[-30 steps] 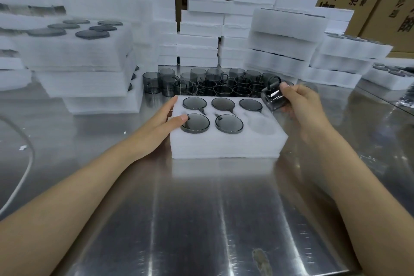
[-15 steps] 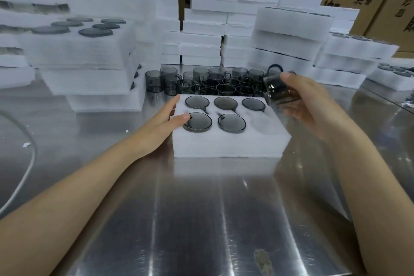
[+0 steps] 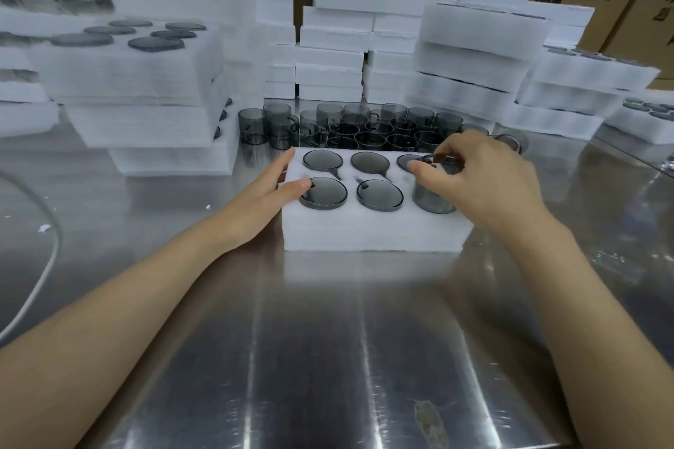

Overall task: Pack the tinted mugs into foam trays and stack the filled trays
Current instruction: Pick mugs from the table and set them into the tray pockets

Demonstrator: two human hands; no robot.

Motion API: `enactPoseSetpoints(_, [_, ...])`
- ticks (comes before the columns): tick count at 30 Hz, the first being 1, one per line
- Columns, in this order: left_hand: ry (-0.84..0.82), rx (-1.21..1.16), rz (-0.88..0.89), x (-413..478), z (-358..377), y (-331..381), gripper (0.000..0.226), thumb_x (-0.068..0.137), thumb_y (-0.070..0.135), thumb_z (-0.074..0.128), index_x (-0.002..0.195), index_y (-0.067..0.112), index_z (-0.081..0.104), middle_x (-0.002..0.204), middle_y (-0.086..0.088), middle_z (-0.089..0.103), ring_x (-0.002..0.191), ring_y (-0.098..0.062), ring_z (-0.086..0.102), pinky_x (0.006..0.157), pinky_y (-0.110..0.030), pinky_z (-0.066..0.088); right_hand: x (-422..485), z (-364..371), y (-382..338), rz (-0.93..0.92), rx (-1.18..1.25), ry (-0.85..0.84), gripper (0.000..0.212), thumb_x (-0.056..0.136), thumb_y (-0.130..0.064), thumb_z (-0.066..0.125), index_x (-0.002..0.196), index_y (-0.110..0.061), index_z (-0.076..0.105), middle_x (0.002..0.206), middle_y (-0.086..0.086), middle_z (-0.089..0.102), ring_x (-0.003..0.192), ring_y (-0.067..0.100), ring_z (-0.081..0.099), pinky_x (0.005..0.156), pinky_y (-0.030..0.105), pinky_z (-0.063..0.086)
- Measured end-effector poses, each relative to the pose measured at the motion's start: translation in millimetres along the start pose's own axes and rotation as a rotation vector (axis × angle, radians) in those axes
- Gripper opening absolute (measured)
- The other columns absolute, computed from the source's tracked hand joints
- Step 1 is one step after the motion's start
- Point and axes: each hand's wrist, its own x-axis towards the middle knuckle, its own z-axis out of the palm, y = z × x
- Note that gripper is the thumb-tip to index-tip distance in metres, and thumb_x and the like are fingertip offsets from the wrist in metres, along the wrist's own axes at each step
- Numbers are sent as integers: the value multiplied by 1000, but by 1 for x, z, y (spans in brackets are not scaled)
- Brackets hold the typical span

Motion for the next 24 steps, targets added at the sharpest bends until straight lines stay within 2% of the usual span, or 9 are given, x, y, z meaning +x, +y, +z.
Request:
enactPoseSetpoints(4, [-4,13,-2,-2,0,0,70,95,50,50,153,38,14,152,29,16,136,10,16,111,-22,16,1,-2,8,-39,16,-31,40,75,-71,49,90,-35,58,88,-13,55,81,15,49,61,30,27])
enactPoseSetpoints(7, [-7,18,2,-2,1,2,68,95,48,49,153,38,15,142,40,18,122,29,19,100,-6,18,1,3,5,-90,-8,-57,38,76,-68,50,95,-36,58,88,-12,48,83,15,50,65,31,30])
enactPoseSetpoints(9, [-11,6,1,-2,1,3,67,95,46,48,153,36,15,139,40,19,113,35,21,96,-4,19,3,5,6,-81,-5,-151,36,78,-69,49,95,-38,58,87,-12,47,86,16,52,67,32,32])
enactPoseSetpoints(11, [-7,9,0,-2,1,3,68,96,46,48,153,37,14,142,36,17,120,28,19,101,-11,17,6,5,12,-59,14,-201,36,80,-71,48,95,-40,59,90,-14,50,90,14,52,68,33,32])
enactPoseSetpoints(13, [-7,11,-2,-3,1,3,67,96,46,48,153,38,14,143,34,16,126,21,16,104,-15,16,5,6,14,-94,80,-188,39,83,-70,46,105,-42,59,101,-16,51,102,9,49,74,34,36])
enactPoseSetpoints(15, [-9,8,-7,-2,1,3,67,96,47,48,153,38,14,143,34,17,128,18,15,104,-16,16,2,9,10,-174,180,-185,46,89,-63,43,127,-40,53,126,-15,48,120,8,43,91,38,40])
enactPoseSetpoints(17, [-5,1,-6,-2,1,3,67,96,46,48,153,38,14,143,34,18,128,18,17,104,-16,16,0,12,6,-232,183,-204,51,93,-58,39,138,-35,48,141,-15,45,131,8,38,104,39,37])
enactPoseSetpoints(20, [-3,-3,-3,-2,2,4,67,96,47,48,153,38,14,145,33,18,132,13,19,107,-20,17,2,14,7,-200,166,-267,51,92,-58,38,137,-35,50,141,-19,49,132,8,42,102,38,40])
enactPoseSetpoints(24, [0,-8,-4,-3,3,4,68,95,47,48,153,38,14,144,32,17,130,13,18,105,-19,17,0,16,10,-214,100,-368,62,88,-64,36,144,-38,38,146,-21,42,135,9,38,106,41,38])
